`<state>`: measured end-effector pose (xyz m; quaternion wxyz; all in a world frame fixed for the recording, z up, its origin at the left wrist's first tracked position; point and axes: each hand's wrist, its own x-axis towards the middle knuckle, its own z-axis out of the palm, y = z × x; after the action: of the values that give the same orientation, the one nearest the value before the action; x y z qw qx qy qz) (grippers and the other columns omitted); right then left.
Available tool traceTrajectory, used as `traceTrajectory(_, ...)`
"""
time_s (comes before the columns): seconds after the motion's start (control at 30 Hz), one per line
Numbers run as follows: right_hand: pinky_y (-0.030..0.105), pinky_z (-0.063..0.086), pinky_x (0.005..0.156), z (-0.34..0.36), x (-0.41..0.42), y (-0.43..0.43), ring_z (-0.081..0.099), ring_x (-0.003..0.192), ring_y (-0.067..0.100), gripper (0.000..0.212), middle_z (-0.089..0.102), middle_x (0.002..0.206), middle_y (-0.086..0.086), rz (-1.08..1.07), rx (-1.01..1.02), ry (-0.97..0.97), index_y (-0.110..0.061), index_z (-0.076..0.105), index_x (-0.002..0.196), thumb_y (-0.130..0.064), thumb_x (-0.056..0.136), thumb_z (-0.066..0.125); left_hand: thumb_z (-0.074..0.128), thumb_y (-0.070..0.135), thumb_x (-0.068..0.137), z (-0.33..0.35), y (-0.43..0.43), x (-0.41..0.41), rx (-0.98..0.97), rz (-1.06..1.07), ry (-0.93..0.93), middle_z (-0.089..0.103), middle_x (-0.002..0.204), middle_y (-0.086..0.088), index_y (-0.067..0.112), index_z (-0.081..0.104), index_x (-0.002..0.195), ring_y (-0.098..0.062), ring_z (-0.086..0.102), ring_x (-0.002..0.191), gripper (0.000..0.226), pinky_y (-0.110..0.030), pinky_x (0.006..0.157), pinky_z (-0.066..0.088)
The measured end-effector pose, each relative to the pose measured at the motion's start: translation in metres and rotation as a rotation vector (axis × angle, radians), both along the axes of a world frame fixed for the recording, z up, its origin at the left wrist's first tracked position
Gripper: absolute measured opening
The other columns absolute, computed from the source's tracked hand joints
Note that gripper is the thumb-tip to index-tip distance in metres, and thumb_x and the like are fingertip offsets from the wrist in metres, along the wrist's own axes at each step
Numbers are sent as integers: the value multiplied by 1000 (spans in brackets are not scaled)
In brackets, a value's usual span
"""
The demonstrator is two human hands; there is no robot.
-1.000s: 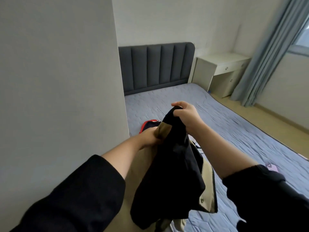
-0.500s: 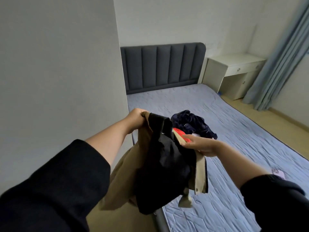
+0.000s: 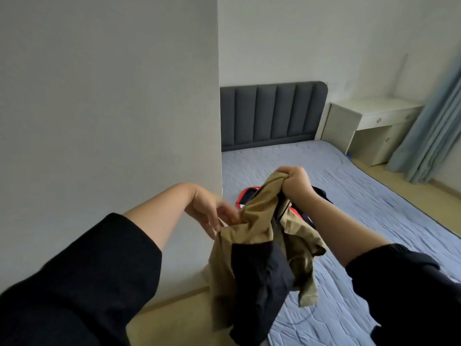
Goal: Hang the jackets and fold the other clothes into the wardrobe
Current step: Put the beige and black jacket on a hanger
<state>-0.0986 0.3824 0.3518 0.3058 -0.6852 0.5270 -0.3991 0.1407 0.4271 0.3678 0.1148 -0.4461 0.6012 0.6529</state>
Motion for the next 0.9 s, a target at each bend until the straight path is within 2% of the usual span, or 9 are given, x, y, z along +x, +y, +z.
traceTrajectory(0.07,33,57,67,16,19,6,63,72,20,47,64,69,1,73,-76,40,-14,65,69,20,70,32,46,-15,90,2,2,10,-74,62,-126,55,135,2,20,49,134,-17,58,118,56,-33,93,51)
traceTrajectory(0.13,26,53,68,30,31,10,62,75,19,47,63,72,-2,161,-109,115,-15,66,75,21,75,35,51,-4,92,-1,2,18,-308,281,-241,54,137,-3,23,45,138,-19,56,120,54,-35,95,50)
traceTrajectory(0.2,22,50,72,41,37,14,60,78,18,44,61,77,-1,243,-140,189,-10,68,80,22,77,37,54,5,90,-5,-1,25,-500,444,-236,49,140,-4,27,34,145,-20,51,123,63,-38,100,45)
traceTrajectory(0.33,12,47,73,57,38,20,57,79,14,35,60,87,4,341,-68,223,-1,70,89,20,83,44,57,9,91,-5,1,21,-512,427,-115,30,154,-1,34,23,149,-23,34,137,73,-42,108,32)
traceTrajectory(0.47,20,52,61,65,33,29,62,65,11,36,66,68,-1,475,99,77,-11,69,71,15,85,48,46,32,99,-7,5,10,-561,432,-159,29,155,-2,29,30,147,-23,30,140,51,-42,110,30)
traceTrajectory(0.63,27,55,63,66,25,35,61,63,14,36,65,66,2,631,249,5,-7,68,69,16,87,46,38,57,95,-19,7,-7,-460,333,-234,26,156,0,25,28,149,-24,29,140,63,-48,113,29)
traceTrajectory(0.73,32,57,69,64,27,33,62,69,20,29,65,72,7,615,257,-9,-2,66,74,14,89,47,43,71,82,-29,11,-13,-186,299,19,36,151,-1,26,34,145,-24,34,138,78,-48,114,27)
traceTrajectory(0.8,36,57,73,60,28,30,61,74,25,26,64,78,13,580,257,-14,-1,66,78,12,90,48,39,72,82,-32,12,-12,-30,264,232,53,137,-4,25,47,133,-23,47,127,71,-41,109,37)
traceTrajectory(0.9,39,54,75,52,28,28,61,78,27,24,63,84,16,548,257,-52,-1,67,80,11,89,49,39,64,91,-34,13,-5,-18,160,271,56,131,-1,30,55,124,-20,52,122,50,-37,102,43)
